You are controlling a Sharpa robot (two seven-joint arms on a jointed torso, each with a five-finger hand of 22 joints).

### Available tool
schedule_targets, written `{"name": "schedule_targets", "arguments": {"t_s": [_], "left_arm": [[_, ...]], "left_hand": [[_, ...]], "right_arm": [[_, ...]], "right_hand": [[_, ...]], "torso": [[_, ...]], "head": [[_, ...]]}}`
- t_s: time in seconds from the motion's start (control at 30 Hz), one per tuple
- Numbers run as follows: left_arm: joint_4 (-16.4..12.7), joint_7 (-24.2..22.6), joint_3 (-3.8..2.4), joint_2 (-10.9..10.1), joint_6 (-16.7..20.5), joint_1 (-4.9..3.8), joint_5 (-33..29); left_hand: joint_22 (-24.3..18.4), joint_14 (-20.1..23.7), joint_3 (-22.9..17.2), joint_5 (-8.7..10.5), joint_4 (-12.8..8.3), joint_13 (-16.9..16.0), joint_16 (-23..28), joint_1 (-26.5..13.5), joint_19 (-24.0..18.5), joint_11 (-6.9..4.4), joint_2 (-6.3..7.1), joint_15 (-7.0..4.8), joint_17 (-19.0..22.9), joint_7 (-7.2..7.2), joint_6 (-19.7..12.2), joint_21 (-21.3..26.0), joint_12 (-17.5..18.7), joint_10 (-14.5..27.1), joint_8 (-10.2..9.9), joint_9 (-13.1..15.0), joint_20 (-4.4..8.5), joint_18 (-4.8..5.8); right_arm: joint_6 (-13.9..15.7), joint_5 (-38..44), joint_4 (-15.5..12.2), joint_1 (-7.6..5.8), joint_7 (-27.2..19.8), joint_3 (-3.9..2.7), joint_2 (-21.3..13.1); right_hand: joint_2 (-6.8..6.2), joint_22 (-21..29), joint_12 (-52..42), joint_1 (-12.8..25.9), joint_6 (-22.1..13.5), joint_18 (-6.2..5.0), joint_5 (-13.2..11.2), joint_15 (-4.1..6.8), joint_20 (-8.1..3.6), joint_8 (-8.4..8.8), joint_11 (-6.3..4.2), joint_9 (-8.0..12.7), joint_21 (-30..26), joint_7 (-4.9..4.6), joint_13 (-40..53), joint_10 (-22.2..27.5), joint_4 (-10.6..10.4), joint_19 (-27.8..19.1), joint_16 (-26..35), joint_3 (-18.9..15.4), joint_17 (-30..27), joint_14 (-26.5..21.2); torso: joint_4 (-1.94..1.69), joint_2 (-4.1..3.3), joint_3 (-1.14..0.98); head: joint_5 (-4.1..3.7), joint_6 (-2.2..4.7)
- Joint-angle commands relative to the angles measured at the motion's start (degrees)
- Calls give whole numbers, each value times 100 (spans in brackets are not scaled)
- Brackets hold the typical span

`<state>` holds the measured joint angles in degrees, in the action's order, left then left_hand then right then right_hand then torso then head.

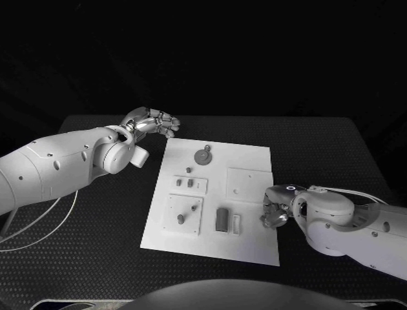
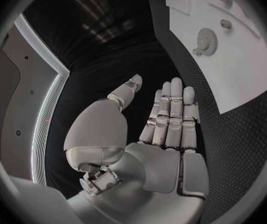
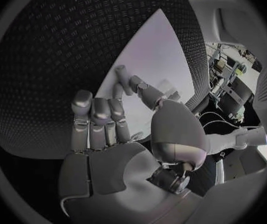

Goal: Assemble the parts on the task board

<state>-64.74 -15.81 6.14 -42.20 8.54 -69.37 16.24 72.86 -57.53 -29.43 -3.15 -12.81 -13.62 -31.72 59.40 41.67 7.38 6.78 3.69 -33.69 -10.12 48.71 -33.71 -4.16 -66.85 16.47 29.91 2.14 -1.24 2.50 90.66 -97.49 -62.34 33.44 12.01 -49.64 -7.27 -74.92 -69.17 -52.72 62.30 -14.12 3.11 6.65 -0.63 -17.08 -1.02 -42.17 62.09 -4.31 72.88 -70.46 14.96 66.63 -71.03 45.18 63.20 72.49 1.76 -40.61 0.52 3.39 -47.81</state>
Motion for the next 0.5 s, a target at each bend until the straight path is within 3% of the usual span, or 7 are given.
{"name": "schedule_targets", "arguments": {"t_s": [0.03, 0.3, 0.5], "left_arm": [[-20, -26, -3, 6, -71, -5, -12], [-24, -21, -3, 10, -71, -6, -7], [-31, -15, -3, -3, -62, -9, 1]], "left_hand": [[10, -1, 7, 24, 12, 7, 37, -56, -7, 0, -9, 17, -7, 5, -52, 19, 14, 30, 36, -4, -29, -114], [13, -2, 6, 24, 12, 7, 39, -53, -7, 0, -8, 16, -10, 5, -52, 20, 14, 30, 36, -4, -29, -114], [14, -3, 5, 24, 11, 7, 41, -49, -7, 0, -7, 16, -13, 5, -51, 21, 13, 30, 37, -3, -28, -115]], "right_arm": [[253, -716, -57, -11, -40, 28, 17], [783, -2201, -57, -124, -153, 6, 114], [864, -2804, -11, -141, -110, 7, 196]], "right_hand": [[-57, -17, -44, 162, 63, -88, -16, 14, -17, -19, -97, 871, 22, 12, 15, -140, -59, 60, 37, -2, 4, 50], [-202, 2, -52, 367, 94, -88, -23, 52, -58, -22, -111, 885, 19, 23, 49, -193, -223, 109, 56, -29, 9, 87], [-267, 6, -44, 453, 96, -88, -19, 62, -73, -21, -113, 889, 18, 25, 58, -195, -260, 119, 65, -77, 14, 92]], "torso": [[1, 2, 6], [0, 0, 9], [-3, -1, 11]], "head": [[3, 4], [1, 6], [6, -7]]}}
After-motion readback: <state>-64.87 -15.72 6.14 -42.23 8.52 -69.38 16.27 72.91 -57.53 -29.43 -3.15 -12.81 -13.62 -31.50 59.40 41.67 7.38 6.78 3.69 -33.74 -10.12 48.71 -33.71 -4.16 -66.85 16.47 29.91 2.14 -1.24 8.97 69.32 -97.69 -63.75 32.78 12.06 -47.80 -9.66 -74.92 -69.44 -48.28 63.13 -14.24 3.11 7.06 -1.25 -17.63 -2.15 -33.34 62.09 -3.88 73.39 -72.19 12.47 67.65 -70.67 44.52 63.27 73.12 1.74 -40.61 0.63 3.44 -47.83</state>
